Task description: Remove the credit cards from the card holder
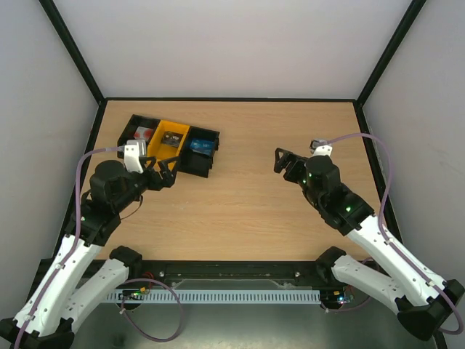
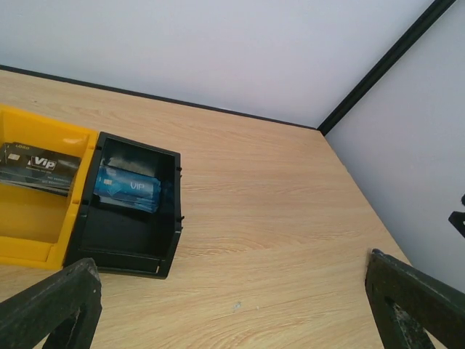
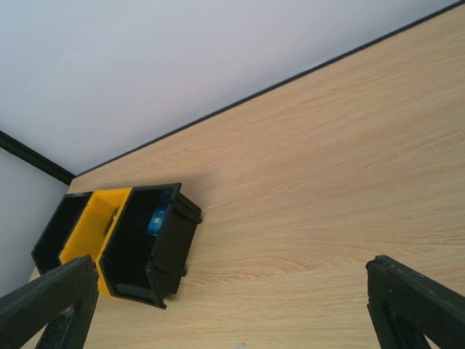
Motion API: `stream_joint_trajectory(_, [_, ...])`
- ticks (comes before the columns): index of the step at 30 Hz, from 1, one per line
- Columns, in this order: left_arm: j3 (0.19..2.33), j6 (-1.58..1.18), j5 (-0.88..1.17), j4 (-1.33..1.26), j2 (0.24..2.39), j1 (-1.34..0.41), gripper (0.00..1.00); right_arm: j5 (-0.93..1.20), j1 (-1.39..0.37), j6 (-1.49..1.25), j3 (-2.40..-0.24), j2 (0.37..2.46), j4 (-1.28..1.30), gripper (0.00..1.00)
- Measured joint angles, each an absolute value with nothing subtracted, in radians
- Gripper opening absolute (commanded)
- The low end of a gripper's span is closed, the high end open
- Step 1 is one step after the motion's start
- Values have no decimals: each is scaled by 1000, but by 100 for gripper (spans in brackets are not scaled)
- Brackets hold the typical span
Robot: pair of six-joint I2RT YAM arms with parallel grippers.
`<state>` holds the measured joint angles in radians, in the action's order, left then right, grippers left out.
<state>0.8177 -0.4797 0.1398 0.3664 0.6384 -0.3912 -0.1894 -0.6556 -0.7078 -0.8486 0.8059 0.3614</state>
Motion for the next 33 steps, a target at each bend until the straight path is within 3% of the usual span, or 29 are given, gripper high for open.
stream_joint_trajectory(12, [766, -484, 147, 358, 640, -391, 100, -169, -656, -725, -765, 829, 316, 98])
stream_joint_trajectory(23, [749, -476, 110, 347, 670, -391, 100, -351, -651, -823, -734, 997, 379, 98])
stream_joint_trajectory(33, [704, -435, 70, 349, 673, -391, 100, -410, -386, -928, -653, 1044, 444, 98])
